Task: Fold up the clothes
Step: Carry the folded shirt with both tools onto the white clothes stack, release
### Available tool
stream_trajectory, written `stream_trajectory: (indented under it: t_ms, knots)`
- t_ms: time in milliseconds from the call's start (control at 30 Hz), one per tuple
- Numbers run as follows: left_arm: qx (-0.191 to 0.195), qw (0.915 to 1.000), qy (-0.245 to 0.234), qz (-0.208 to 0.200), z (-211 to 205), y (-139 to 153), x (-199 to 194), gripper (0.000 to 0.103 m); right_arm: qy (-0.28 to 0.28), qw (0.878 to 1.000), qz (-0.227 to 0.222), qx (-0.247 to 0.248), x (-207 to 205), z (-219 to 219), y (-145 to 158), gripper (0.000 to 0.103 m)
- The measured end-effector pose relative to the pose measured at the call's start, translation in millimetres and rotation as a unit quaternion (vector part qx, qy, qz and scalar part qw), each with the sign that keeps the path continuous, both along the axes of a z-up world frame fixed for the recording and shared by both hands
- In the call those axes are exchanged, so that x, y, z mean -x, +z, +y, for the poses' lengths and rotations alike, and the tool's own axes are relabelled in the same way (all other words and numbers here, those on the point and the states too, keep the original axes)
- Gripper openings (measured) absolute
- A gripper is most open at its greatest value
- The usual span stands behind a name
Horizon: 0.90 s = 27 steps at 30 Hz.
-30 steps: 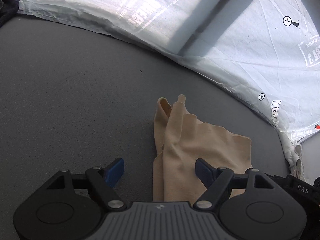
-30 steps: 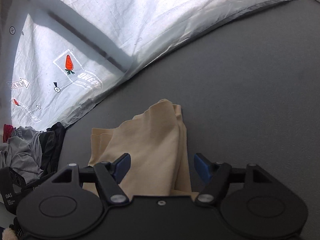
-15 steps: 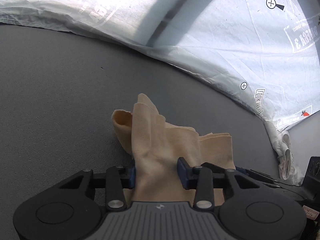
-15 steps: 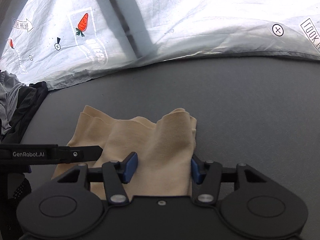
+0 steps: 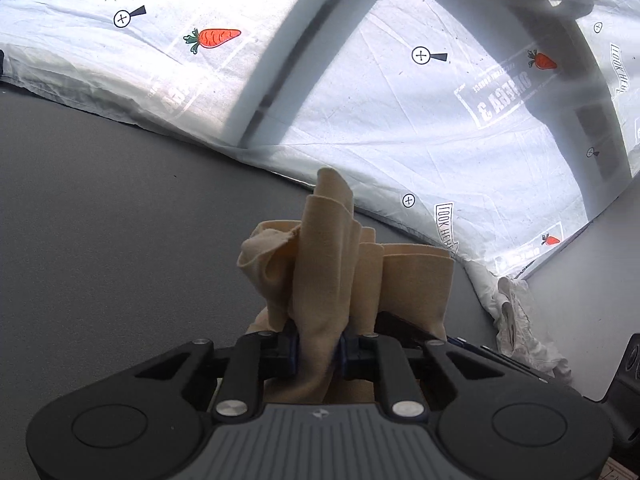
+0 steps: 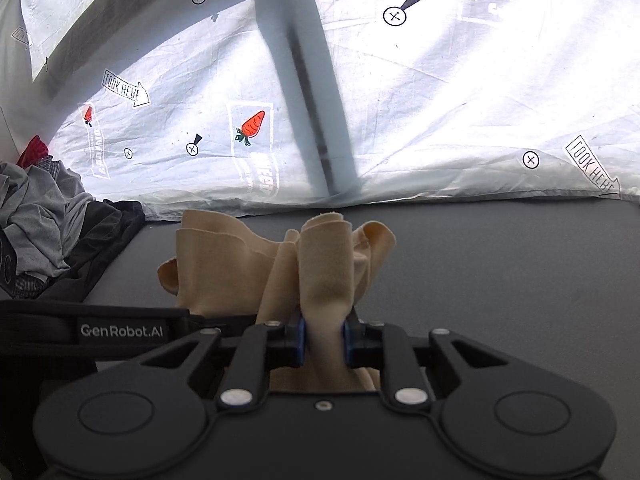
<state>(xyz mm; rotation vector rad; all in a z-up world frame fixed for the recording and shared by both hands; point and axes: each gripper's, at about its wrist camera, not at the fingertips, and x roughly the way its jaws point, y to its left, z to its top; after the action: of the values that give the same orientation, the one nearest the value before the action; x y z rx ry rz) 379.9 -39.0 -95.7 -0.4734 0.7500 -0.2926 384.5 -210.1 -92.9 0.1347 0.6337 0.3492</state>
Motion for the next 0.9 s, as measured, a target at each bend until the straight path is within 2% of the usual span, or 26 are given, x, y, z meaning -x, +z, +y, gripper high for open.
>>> stream_trajectory:
  t_ms: [200,367,600,700,800,900]
  knots:
    - [0.006,0.9989,-0.020,-0.043,-1.0,29.0,44.4,0.018,-0.020,0.999,-0.038,-0.001,48.1,-7.7,34.5,0.017]
    - [0.033,0.9965,-0.048,-0.060,-3.7,41.2,71.1,0.018,-0.051,0.996,-0.066,0.013,93.2,-7.5,58.9,0.017]
    - [0.055,0.9922,-0.099,-0.052,-16.2,43.3,101.2,0.017,-0.118,0.992,-0.041,-0.010,139.5,-26.1,64.4,0.017]
    - [0.062,0.9905,-0.113,-0.048,-28.0,42.4,106.8,0.017,-0.133,0.990,-0.038,-0.034,154.3,-49.4,65.3,0.017]
    - [0.065,0.9901,-0.114,-0.050,-51.4,45.2,111.5,0.017,-0.146,0.987,-0.037,-0.060,168.4,-74.9,66.2,0.017]
    - [0.056,0.9894,-0.116,-0.067,-88.4,53.3,117.6,0.017,-0.145,0.986,-0.050,-0.061,178.0,-107.5,65.7,0.017]
